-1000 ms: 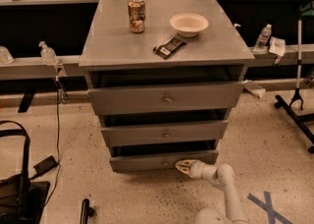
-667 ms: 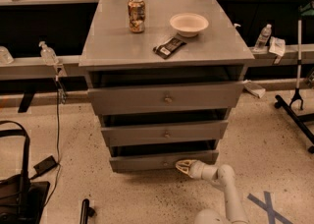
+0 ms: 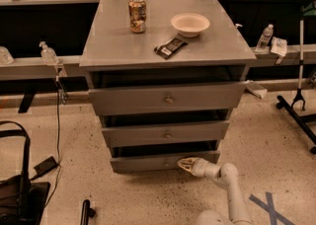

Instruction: Close bottom drawer

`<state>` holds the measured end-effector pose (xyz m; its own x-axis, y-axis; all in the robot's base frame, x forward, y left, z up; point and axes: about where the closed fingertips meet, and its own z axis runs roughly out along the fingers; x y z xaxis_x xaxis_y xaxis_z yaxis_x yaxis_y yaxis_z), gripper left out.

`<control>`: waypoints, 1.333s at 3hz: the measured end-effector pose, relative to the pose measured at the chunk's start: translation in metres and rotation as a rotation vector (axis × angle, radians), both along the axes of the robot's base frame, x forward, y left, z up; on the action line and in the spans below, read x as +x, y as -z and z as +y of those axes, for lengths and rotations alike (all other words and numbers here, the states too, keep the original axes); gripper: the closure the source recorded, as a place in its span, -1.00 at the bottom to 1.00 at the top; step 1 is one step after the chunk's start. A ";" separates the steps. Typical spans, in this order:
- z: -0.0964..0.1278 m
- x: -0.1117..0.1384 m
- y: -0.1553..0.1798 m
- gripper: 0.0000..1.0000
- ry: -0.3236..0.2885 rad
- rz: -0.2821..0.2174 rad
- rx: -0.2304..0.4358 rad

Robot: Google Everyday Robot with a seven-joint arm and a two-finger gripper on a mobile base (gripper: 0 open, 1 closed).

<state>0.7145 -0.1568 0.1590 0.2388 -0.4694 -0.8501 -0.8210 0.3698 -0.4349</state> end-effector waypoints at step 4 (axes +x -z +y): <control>-0.014 0.000 0.004 1.00 0.041 0.021 0.004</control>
Offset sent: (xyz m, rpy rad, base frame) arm 0.1269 -0.0744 -0.0542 -0.0532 -0.0266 -0.1251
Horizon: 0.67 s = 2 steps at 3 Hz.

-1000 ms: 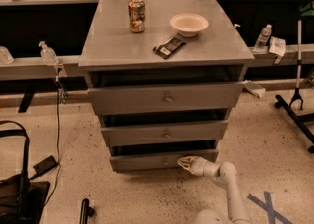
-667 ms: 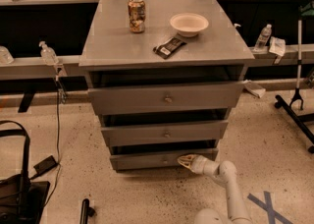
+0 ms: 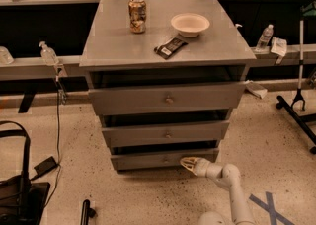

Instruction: Close bottom drawer

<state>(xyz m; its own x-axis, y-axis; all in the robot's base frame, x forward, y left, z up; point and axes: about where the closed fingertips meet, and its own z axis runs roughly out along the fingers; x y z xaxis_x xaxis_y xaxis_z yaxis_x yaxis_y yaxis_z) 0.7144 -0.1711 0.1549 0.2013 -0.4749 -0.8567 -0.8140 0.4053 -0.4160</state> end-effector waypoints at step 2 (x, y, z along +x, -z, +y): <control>-0.028 -0.062 0.000 0.65 -0.091 0.126 0.075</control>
Offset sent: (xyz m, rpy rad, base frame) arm -0.0920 -0.0514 0.0164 0.1670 0.2993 0.1166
